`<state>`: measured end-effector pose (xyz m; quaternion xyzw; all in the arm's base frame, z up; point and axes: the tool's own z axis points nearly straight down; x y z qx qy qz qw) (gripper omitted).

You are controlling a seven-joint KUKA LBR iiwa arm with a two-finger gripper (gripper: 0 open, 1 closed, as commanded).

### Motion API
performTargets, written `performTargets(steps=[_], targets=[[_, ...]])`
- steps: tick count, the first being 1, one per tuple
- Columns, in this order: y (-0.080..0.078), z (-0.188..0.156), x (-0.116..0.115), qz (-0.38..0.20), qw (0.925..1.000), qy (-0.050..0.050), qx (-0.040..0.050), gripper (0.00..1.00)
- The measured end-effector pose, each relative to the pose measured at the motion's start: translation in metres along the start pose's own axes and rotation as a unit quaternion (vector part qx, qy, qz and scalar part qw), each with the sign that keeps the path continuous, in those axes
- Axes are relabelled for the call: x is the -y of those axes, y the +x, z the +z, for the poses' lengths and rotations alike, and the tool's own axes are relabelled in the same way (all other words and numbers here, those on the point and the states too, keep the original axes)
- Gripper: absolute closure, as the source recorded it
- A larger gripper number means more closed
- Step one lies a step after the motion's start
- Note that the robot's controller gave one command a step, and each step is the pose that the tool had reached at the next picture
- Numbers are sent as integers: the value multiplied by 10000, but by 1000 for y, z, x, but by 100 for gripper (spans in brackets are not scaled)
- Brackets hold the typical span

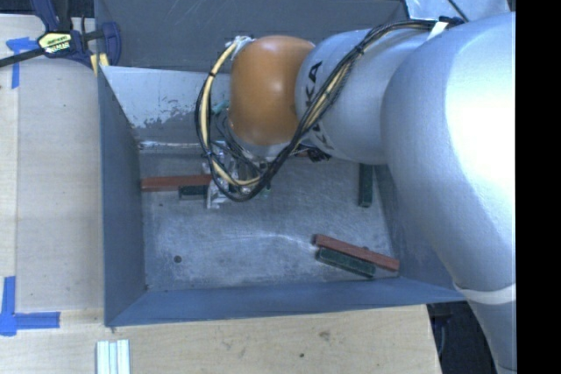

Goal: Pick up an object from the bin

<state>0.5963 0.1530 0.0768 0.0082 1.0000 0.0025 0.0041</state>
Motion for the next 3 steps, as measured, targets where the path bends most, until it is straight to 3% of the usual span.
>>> performTargets(steps=[1,2,3], targets=[[0,0,0,1,10000,0,0,100],[7,-1,-6,-93,9999,23,79,100],[-7,-161,25,70,10000,21,3,100]])
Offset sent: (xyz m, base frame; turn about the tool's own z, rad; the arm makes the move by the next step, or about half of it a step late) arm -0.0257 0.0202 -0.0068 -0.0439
